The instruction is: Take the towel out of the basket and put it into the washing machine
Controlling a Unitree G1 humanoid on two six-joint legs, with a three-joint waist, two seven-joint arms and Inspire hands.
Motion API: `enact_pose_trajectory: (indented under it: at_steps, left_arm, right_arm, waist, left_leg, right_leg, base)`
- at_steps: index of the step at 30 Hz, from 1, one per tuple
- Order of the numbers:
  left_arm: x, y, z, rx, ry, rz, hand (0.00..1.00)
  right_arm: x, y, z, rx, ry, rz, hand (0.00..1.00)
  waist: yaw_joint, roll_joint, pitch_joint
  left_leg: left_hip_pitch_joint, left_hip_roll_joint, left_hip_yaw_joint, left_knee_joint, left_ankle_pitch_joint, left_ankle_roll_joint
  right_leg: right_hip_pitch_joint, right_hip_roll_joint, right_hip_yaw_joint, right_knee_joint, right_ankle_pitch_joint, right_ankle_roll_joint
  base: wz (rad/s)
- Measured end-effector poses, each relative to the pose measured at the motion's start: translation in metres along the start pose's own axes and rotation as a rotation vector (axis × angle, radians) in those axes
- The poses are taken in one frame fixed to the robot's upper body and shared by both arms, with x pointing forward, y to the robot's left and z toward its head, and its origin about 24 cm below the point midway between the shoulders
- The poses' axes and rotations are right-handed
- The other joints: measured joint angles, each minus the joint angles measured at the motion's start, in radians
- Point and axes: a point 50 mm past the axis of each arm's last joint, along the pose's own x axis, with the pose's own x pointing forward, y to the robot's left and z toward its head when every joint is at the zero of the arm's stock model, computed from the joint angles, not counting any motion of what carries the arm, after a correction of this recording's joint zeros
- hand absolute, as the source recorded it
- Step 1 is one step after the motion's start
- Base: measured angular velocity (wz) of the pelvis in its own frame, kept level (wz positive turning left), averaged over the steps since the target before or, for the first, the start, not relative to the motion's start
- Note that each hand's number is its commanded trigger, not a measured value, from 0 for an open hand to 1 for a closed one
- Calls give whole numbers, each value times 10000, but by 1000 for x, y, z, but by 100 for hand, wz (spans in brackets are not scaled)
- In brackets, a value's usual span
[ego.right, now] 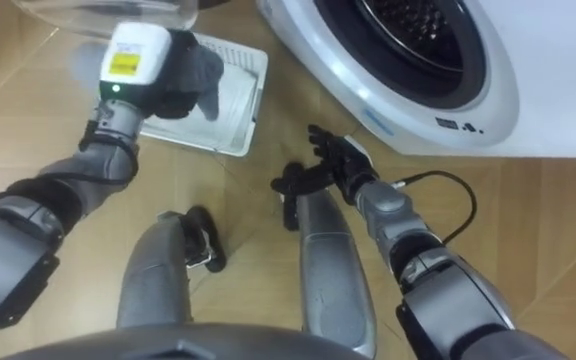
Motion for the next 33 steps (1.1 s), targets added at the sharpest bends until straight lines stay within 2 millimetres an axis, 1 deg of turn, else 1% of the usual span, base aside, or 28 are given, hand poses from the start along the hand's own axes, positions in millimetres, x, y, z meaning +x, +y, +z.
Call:
enact_pose_trajectory:
  at_steps: [2,3,4,6,7,8,9,10,11,12,13,14,15,18,19,20,21,22,24,26,30,31,33]
  left_arm:
    - [6,2,7,-1748,865,211,100]
    - [7,2,9,-2177,1022,179,100]
    - [9,1,13,-3164,1328,42,100]
    - [9,-3,21,-5112,1833,-594,100]
    - [8,-5,24,-5778,1976,-824,100]
    - [5,-10,28,-7041,2218,-1332,100]
    - [3,-12,29,-7600,2332,-1567,100]
    - [-4,-20,34,-8848,2573,-2221,100]
    - [-12,-27,35,-9886,2789,-2801,100]
    - [-18,-33,37,-10798,2951,-3345,100]
    - [-22,-36,38,-11227,3020,-3609,100]
    - [-29,-43,42,-12011,3119,-4141,100]
    - [-35,-48,45,-12736,3116,-4676,100]
    - [-47,-57,50,-14029,3214,-5606,100]
    - [-54,-61,50,-14499,3307,-5990,100]
    - [-58,-63,51,-14841,3381,-6324,100]
    - [-60,-64,51,-15036,3406,-6488,100]
    - [-63,-66,52,-15486,3438,-6755,100]
    - [-66,-68,54,-16086,3442,-7089,100]
    - [-69,-70,55,-16585,3404,-7531,100]
    - [-70,-71,57,-16863,3324,-7919,100]
    - [-71,-71,58,-16895,3317,-8069,100]
    - [-72,-72,59,-16911,3304,-8255,100]
  right_arm:
    - [0,0,-1,-311,44,52,0]
    - [0,1,0,-357,38,87,0]
    - [1,4,1,-518,9,183,0]
    - [1,6,2,-861,-23,381,0]
    - [1,6,2,-950,-13,403,0]
    - [1,7,1,-1007,27,434,0]
    - [1,8,-2,-971,81,453,0]
    - [0,12,-4,-882,100,529,0]
    - [-1,17,-7,-760,122,631,0]
    - [-1,20,-10,-653,113,695,0]
    - [-2,21,-11,-610,132,704,0]
    - [-2,21,-13,-582,190,712,0]
    - [-2,22,-14,-590,208,729,0]
    - [-2,26,-16,-517,258,794,0]
    - [-3,26,-19,-408,355,819,0]
    - [-5,25,-22,-251,462,831,0]
    - [-6,24,-24,-149,506,815,0]
    - [-7,24,-27,8,567,782,0]
    - [-7,26,-27,30,545,858,0]
    - [-7,28,-25,63,386,945,0]
    - [-7,27,-24,62,332,893,0]
    - [-7,26,-25,52,366,849,0]
    - [-8,25,-26,57,498,812,0]
  waist:
    - [115,-1,0]
    - [150,-2,-1]
    - [167,-2,-1]
    - [148,-10,-7]
    - [148,-13,-10]
    - [150,-20,-14]
    - [159,-33,-22]
    - [174,-121,-78]
    - [189,-215,-158]
    - [238,-254,-192]
    - [260,-268,-203]
    - [310,-281,-249]
    - [368,-311,-316]
    - [498,-391,-410]
    - [520,-419,-528]
    - [565,-404,-550]
    - [611,-402,-551]
    - [650,-380,-585]
    - [745,-359,-591]
    - [790,-313,-618]
    - [831,-254,-616]
    - [906,-250,-617]
    - [939,-245,-614]
  left_leg:
    - [-24,-3,-11,-1,-1,3]
    - [-26,-6,-17,-1,-1,3]
    - [-40,-35,-38,-22,9,14]
    - [-46,-135,-86,-58,27,40]
    - [-44,-160,-98,-63,29,45]
    - [-34,-179,-119,-67,30,48]
    - [-17,-179,-125,-76,32,51]
    - [34,-185,-122,-122,34,55]
    - [58,-184,-126,-167,35,56]
    - [85,-175,-167,-181,37,56]
    - [113,-174,-195,-187,37,56]
    - [157,-175,-233,-185,38,56]
    - [183,-175,-255,-189,39,58]
    - [317,-190,-292,-262,58,68]
    - [361,-225,-329,-352,108,69]
    - [438,-271,-414,-426,155,69]
    - [484,-283,-448,-473,181,64]
    - [528,-308,-492,-536,220,65]
    - [613,-323,-504,-604,250,63]
    - [692,-347,-523,-674,280,69]
    - [726,-347,-541,-692,282,65]
    - [724,-347,-547,-697,283,63]
    - [724,-346,-552,-700,284,61]
  right_leg:
    - [-3,0,1,-2,-8,14]
    - [-1,-4,-8,-1,-12,18]
    - [-2,-41,-39,5,-24,25]
    - [0,-171,-102,48,-74,49]
    - [8,-190,-101,51,-85,65]
    - [57,-210,-125,25,-95,83]
    - [91,-214,-144,5,-97,87]
    - [130,-219,-148,-30,-101,93]
    - [156,-219,-174,-68,-103,94]
    - [226,-208,-217,-121,-104,93]
    - [273,-198,-231,-153,-102,93]
    - [349,-208,-279,-181,-101,93]
    - [408,-221,-321,-203,-102,93]
    - [574,-228,-373,-338,-98,96]
    - [641,-251,-417,-412,-83,101]
    - [784,-282,-498,-495,-75,106]
    - [855,-283,-525,-546,-57,110]
    - [935,-272,-532,-620,-36,125]
    - [1024,-259,-527,-690,-9,138]
    - [1113,-275,-546,-702,-7,141]
    - [1152,-279,-569,-678,-10,141]
    - [1152,-278,-574,-690,-11,140]
    - [1153,-287,-597,-691,-16,132]
  base:
    - [0]
    - [5]
    - [9]
    - [14]
    - [12]
    - [7]
    - [6]
    - [0]
    - [3]
    - [3]
    - [6]
    - [7]
    - [6]
    - [6]
    - [16]
    - [17]
    - [18]
    - [10]
    - [6]
    - [5]
    - [0]
    - [0]
    - [0]
